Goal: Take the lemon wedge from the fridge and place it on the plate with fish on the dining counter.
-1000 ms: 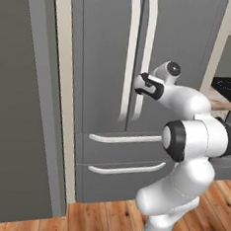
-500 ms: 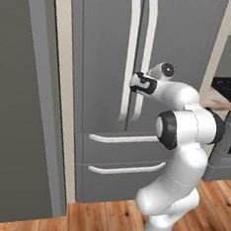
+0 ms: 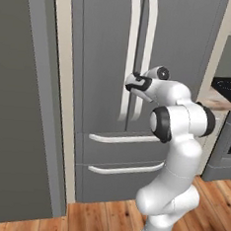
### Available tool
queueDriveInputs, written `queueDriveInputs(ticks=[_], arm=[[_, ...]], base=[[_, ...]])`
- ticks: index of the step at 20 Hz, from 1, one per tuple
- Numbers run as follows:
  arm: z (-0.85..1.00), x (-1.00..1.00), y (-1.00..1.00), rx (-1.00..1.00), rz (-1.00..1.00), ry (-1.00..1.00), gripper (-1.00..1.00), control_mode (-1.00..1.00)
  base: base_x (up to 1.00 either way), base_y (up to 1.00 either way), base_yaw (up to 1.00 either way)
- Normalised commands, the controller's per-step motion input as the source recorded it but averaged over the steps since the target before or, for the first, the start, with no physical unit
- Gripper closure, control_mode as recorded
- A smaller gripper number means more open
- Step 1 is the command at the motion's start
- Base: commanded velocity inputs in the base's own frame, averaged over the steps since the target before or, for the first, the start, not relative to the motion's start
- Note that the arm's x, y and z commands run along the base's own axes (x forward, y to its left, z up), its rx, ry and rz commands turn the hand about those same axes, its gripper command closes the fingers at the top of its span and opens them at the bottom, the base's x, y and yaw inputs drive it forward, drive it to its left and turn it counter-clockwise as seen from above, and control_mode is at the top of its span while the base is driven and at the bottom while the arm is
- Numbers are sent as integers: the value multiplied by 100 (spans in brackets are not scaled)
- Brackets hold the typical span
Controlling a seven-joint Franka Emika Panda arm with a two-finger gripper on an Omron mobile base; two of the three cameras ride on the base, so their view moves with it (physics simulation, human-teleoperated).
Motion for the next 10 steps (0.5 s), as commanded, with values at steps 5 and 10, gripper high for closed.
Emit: queueDriveInputs(ticks=[5,10], arm=[[-6,29,0,0,0,0,100,-100],[0,0,0,0,0,0,100,-100]], base=[[0,0,0],[0,0,0]])
